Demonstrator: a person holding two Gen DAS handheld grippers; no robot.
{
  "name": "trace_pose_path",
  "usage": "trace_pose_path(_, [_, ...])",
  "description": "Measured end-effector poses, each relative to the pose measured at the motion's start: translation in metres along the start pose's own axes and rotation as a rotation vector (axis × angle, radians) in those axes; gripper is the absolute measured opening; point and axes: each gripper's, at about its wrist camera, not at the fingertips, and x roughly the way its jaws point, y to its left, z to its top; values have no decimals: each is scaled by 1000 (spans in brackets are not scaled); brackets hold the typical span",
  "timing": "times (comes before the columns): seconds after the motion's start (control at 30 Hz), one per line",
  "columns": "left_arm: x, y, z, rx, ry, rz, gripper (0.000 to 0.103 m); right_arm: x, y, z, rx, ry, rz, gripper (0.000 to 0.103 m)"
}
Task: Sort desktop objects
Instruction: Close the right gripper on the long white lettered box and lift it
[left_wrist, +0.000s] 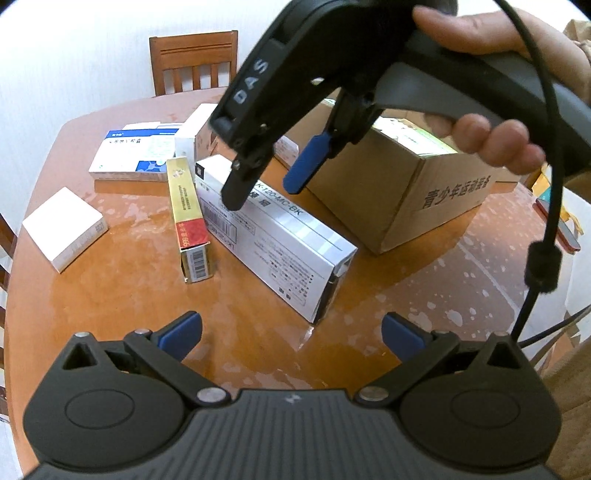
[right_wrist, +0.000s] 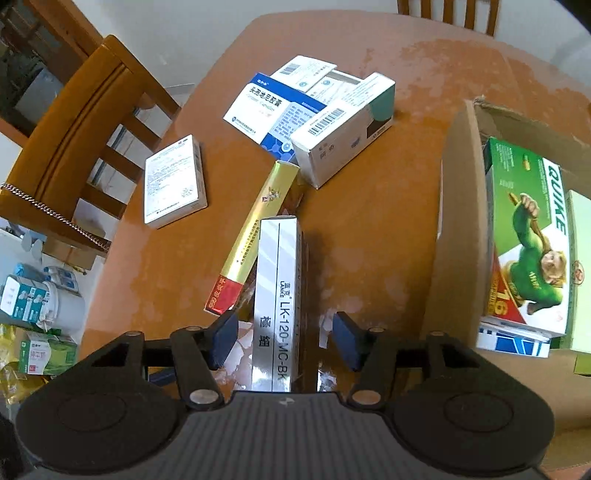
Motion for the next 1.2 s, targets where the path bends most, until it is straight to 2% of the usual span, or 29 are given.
trace_pose_path(0.2, [10, 2, -2, -15, 5, 2, 103, -3, 5, -4, -40, -100, -23, 80])
trace_pose_path(0.43, [11, 2, -2, -17, 8, 4, 103, 4, 7, -2, -65, -49, -35, 80])
trace_pose_path(0.47, [12, 2, -2, -18, 6, 2, 103, 5, 8, -3, -73, -51, -44, 76])
trace_pose_path(0.53, [14, 1, -2, -20, 7, 1, 103, 7, 9, -6, -85, -45, -60, 57])
trace_pose_path(0.6, [15, -3, -2, -22, 9, 2, 103, 7, 10, -9, -100, -38, -42, 32])
trace_pose_path(0.87, [15, -2, -4, -34, 9, 4, 103, 5, 28, -20, -193, -35, -74, 30])
trace_pose_path(0.97, [16, -1, -5, -41, 12, 8, 103, 2, 41, -28, -269, -21, -83, 30])
trace_pose_path(1.2, [16, 1, -16, -54, 41, 12, 103, 1, 85, -49, -512, -32, -193, 29])
